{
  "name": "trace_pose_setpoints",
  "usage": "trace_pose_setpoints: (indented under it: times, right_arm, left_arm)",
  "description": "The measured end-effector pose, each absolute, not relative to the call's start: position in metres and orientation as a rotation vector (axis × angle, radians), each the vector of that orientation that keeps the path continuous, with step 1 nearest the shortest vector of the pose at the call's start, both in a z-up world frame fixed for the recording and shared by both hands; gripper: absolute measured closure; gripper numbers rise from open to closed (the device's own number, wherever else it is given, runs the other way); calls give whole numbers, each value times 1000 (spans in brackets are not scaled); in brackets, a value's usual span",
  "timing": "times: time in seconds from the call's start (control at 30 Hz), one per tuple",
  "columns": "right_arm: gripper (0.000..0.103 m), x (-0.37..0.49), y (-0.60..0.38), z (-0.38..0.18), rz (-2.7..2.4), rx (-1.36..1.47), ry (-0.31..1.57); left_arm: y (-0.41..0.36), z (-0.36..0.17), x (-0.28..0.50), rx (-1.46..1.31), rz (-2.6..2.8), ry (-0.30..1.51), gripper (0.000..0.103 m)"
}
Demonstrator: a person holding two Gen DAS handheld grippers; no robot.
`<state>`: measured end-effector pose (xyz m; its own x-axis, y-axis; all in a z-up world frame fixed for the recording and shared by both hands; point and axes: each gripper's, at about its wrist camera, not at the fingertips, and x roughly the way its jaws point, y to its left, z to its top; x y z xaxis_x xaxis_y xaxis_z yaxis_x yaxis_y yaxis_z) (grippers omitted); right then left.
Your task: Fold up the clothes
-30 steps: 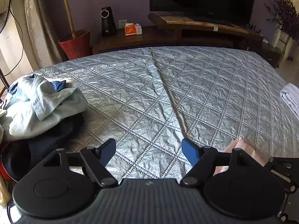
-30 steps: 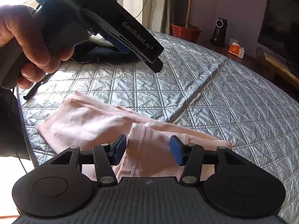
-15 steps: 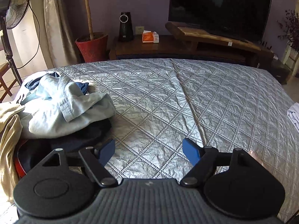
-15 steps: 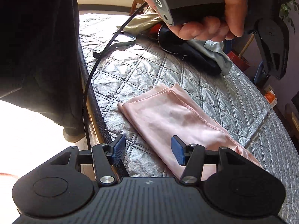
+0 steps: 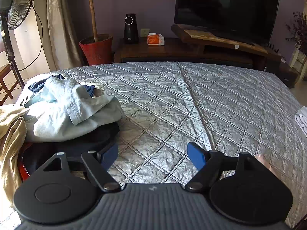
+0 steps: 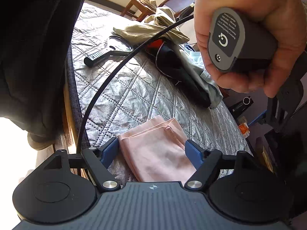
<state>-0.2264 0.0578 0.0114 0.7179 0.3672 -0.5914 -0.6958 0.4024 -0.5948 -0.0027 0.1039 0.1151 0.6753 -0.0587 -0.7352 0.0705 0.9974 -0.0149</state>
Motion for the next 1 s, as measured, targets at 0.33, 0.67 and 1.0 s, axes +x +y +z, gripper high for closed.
trace_pose_setpoints:
  times: [0.33,0.67,1.0]
  right_arm:
    - [97,-236,65,4,736,-929,441]
    - [100,-198,17,43,674,-633,564]
    - [100,-152,-97,102,417,-111,624]
  left_arm:
    - [97,113,-3,26,-86,830,27]
    - [97,117,0,-2,-80,816,27]
    - [79,114,4,-6,-108,819,27]
